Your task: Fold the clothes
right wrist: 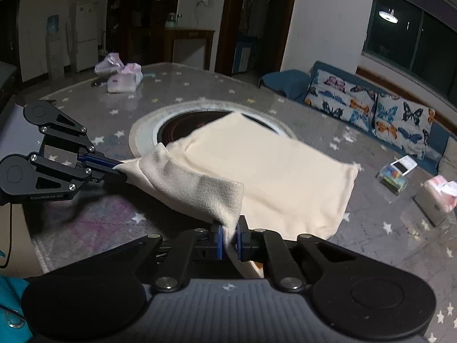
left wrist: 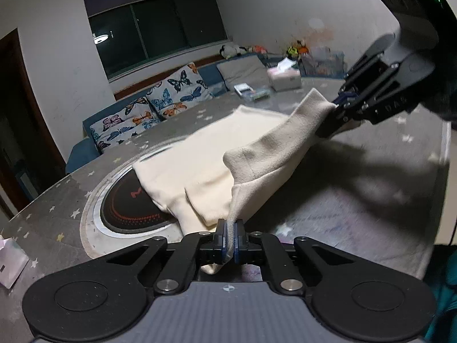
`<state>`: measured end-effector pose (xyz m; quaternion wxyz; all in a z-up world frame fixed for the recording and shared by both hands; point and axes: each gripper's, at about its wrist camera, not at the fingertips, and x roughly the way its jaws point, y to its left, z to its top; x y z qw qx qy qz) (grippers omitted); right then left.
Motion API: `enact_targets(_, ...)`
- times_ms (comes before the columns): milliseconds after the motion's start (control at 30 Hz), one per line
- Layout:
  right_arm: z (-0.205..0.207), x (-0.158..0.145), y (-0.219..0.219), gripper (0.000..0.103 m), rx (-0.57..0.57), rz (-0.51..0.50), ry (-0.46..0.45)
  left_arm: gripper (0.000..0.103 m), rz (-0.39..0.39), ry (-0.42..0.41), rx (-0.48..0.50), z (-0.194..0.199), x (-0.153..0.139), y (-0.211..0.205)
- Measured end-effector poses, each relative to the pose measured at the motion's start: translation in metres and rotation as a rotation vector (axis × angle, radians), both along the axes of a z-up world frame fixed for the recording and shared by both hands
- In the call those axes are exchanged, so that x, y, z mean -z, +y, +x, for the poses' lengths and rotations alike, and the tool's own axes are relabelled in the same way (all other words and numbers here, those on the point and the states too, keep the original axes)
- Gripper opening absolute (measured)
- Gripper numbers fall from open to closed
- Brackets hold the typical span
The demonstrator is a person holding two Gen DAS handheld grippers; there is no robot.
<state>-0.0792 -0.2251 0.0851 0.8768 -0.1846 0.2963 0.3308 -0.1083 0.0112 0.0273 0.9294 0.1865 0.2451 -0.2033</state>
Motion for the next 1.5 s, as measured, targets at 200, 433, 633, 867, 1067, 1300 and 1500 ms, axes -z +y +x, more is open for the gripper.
enact_targets(200,-0.034,-0.024,-0.013,0.008,-0.045,0.013,-0.017,0.005,-0.052,0.006,0.024,-0.038,-0.028,0.004)
enact_targets(433,-0.082,-0.051,-0.024,0.008,-0.105,0.005,-0.007,0.005,-0.114,-0.006,0.036,-0.074,-0.058,0.006)
enact_targets(633,-0.063,-0.058,-0.028,0.008,-0.061,0.009,-0.018,0.005,-0.117,-0.057,0.027,-0.043,-0.068,-0.001)
enact_targets(867,-0.001,-0.061,-0.029,0.008,-0.016,0.019,-0.018,0.005,-0.061,-0.073,0.010,0.028,-0.067,-0.011)
enact_targets(1067,0.069,-0.045,-0.025,0.008,0.035,0.006,0.017,0.005,-0.046,-0.002,-0.035,0.103,-0.051,-0.020)
enact_targets(1300,0.129,0.006,-0.014,0.009,0.129,-0.001,0.107,0.009,-0.039,0.115,-0.122,0.163,-0.011,-0.026)
enact_targets(1500,0.147,0.036,-0.020,0.024,0.247,0.050,0.147,0.019,-0.040,0.169,-0.180,0.178,0.009,-0.022)
